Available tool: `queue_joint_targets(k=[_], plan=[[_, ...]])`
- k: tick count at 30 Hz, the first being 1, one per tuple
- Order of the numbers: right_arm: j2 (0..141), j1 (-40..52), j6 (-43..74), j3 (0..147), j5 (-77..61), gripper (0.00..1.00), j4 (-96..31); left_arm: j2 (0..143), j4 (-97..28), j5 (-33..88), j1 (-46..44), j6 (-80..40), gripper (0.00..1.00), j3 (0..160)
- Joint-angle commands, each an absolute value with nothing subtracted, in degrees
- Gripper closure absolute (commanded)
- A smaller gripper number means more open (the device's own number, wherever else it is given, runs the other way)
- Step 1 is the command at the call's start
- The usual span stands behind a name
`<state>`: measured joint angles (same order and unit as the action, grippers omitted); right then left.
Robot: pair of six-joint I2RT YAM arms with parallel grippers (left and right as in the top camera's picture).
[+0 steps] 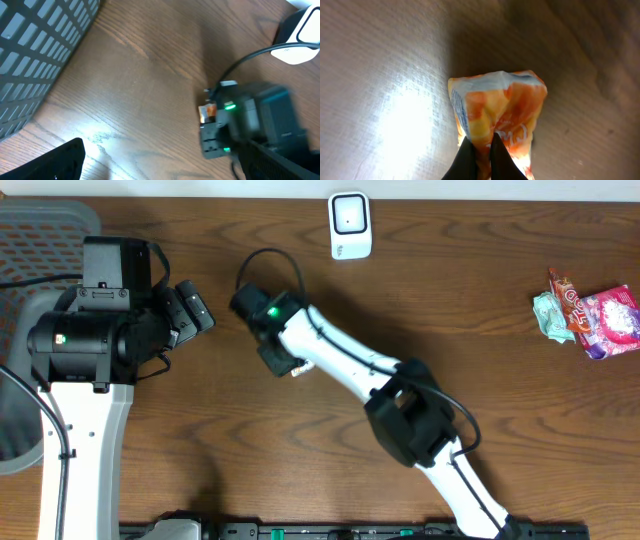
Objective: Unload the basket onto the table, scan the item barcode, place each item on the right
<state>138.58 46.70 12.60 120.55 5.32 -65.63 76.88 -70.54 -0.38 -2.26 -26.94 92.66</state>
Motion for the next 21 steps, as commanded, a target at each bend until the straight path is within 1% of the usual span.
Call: queue_joint_targets(k=[1,5,9,14,21], plan=[[139.0,41.1,10.5,126.7,-11.0,0.99,-68.2,77.1,-70.7,-1.1,-2.0,-26.2,0.02,92.9],[139.0,34.2,3.7,129.7,-35.5,0.99,-70.3,77.1,-70.7,-1.1,-2.0,-26.2,0.02,92.9],[139.0,28.3,2.2,128.4,-49.0,0.99,-70.1,77.1,-70.7,-1.1,-2.0,-26.2,0.02,92.9],[139.0,23.8,-1.9,120.8,-59.7,0.99,-69.2,77.1,-70.7,-1.1,-2.0,-26.2,0.02,92.9],[139.0,19.5,-1.1,107.9,-60.6,0.99,-63.5,77.1,-70.7,-1.1,-2.0,-26.2,0.02,92.9]])
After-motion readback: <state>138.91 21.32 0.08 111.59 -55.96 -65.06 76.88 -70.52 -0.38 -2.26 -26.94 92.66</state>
